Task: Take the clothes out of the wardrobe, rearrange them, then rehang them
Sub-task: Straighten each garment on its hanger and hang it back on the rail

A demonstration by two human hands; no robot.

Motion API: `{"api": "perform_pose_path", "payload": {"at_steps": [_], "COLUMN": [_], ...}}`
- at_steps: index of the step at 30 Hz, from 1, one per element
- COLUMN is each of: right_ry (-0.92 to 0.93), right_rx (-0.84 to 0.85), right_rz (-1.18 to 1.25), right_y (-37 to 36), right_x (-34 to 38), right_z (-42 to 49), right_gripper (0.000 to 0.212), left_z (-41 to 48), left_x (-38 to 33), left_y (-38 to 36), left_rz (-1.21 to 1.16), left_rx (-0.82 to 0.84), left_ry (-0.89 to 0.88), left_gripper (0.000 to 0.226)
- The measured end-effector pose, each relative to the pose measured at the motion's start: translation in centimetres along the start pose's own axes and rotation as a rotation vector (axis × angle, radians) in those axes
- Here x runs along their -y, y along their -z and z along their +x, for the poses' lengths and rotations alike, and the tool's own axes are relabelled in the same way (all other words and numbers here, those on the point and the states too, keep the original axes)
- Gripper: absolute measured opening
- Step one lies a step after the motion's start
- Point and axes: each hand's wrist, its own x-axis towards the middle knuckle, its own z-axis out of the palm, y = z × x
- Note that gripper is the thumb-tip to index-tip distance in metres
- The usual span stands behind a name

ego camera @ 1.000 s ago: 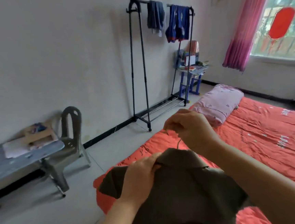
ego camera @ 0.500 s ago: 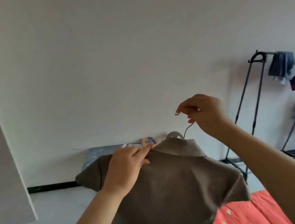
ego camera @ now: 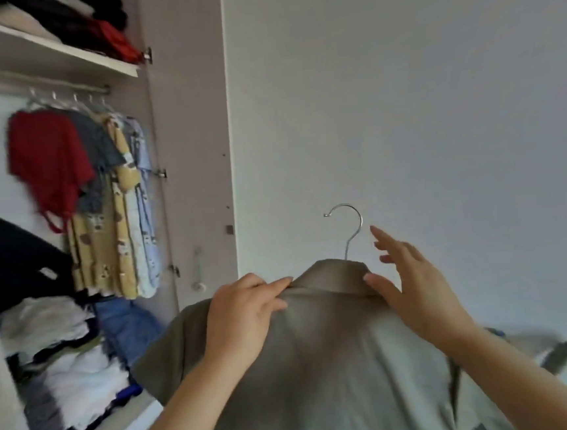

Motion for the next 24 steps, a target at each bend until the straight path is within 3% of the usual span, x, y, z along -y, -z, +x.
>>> {"api": "perform_pose_path", "payload": {"at_steps": [3,6,11,16,20,24], "right_ry": [0.158,0.374,0.504,0.56,0.593,0.654], "right_rx": [0.141,0.134,0.114,0.011,0.002,0.022], "right_rz": [-0.02,-0.113,-0.228,-0.183,-0.173,-0.21], "right_y": [-4.3,-8.0,-14.3,-20.9,-26.4,-31.7], "right_x": [-1.1,-1.8,-1.4,-0.3,1.3,3.4], "right_z": [2.3,6.1,12.3,18.4,23.7,29.5], "right_gripper": [0.072,0.077,0.111,0.096,0.094,0.091], "left_z": [2.2,3.9,6.1,9.3,11.9,14.4], "left_x": [2.9,5.4,9.6,15.7,21.7,29.4], "left_y": [1.2,2.3,3.6,4.3,4.8,5.3], "left_rz": [0.094,0.174,0.244,0.371,0.598,0.734], "left_rx": [-0.075,-0.122,-0.169,-0.209,-0.086,-0.09], "left_ry": [0.101,0.163,0.274,0.241,0.194,0.125], "left_gripper": [0.03,0.033,0.035,0.038,0.067,0.088]}}
